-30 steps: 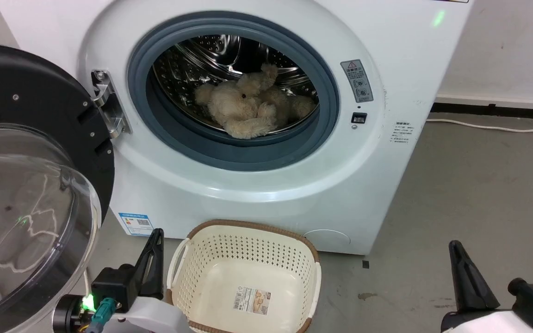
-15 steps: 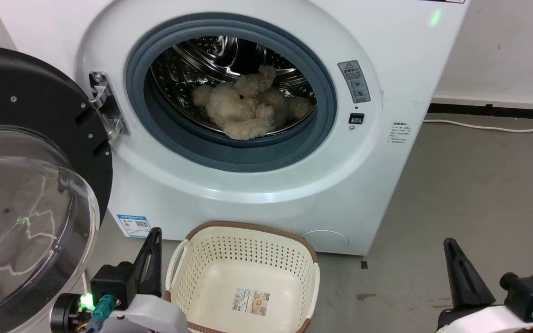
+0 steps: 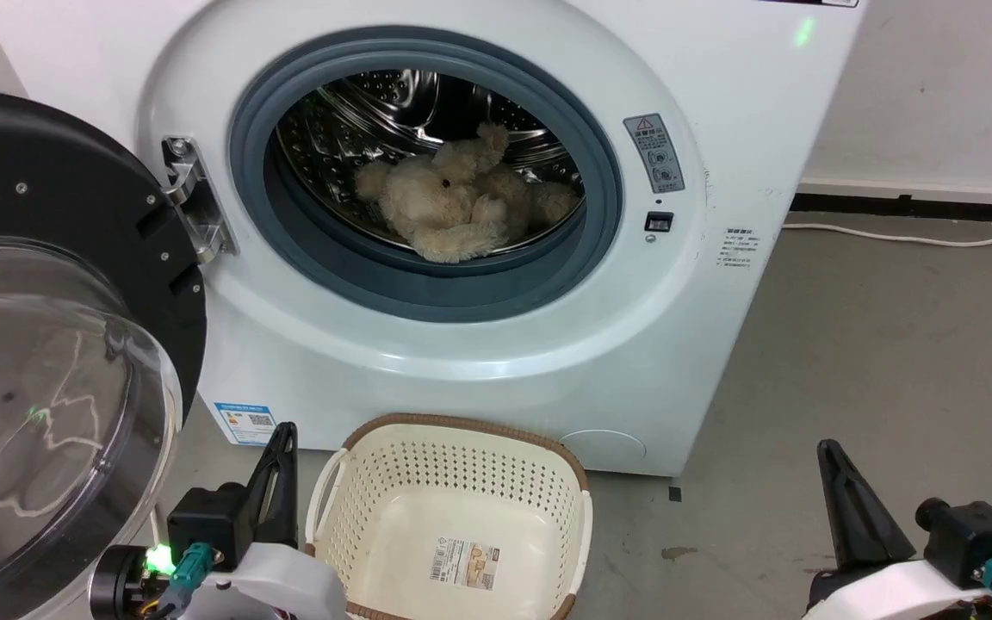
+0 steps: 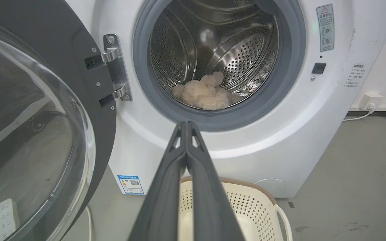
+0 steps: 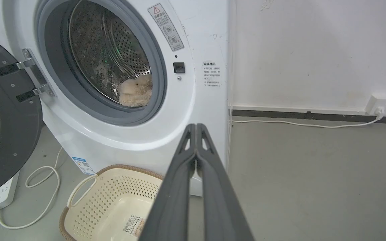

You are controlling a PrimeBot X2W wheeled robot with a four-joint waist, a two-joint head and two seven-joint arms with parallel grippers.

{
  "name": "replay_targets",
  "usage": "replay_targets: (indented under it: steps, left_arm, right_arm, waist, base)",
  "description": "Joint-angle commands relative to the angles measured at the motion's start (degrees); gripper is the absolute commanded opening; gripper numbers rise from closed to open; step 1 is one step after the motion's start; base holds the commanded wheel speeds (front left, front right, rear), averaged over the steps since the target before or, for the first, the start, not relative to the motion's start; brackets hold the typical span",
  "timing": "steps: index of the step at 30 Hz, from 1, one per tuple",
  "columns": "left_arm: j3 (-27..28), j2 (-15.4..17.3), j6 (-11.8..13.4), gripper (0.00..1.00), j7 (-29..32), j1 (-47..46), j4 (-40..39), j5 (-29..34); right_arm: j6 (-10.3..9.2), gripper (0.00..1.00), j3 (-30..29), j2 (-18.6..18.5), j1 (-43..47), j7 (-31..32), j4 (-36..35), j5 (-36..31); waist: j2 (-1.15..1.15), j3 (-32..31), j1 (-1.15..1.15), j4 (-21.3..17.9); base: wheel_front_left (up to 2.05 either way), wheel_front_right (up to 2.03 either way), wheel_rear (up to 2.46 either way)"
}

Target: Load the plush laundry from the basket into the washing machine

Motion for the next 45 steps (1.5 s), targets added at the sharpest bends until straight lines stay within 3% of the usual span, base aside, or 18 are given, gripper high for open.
replay_targets:
  steps: [1,45]
  left_arm:
    - [0.3,-0.2,-0.2,0.0,0.4,0.3,-0.4,0.6]
    - [3.2,-2.1,-0.9,0.0,5.3,0.5,-2.3,4.1]
  right_arm:
    - [0.03,0.0,0.2,0.0,-1.0,0.4,-0.2,-0.9]
    - [0.05,0.0,1.2,0.0,-3.3,5.3,-0.3,-8.7]
  waist:
    - [0.0,0.0,0.0,0.0]
    - [0.0,-0.6,0.0,-1.0]
  base:
    - [0.0,0.0,0.0]
    - [0.0,0.0,0.0]
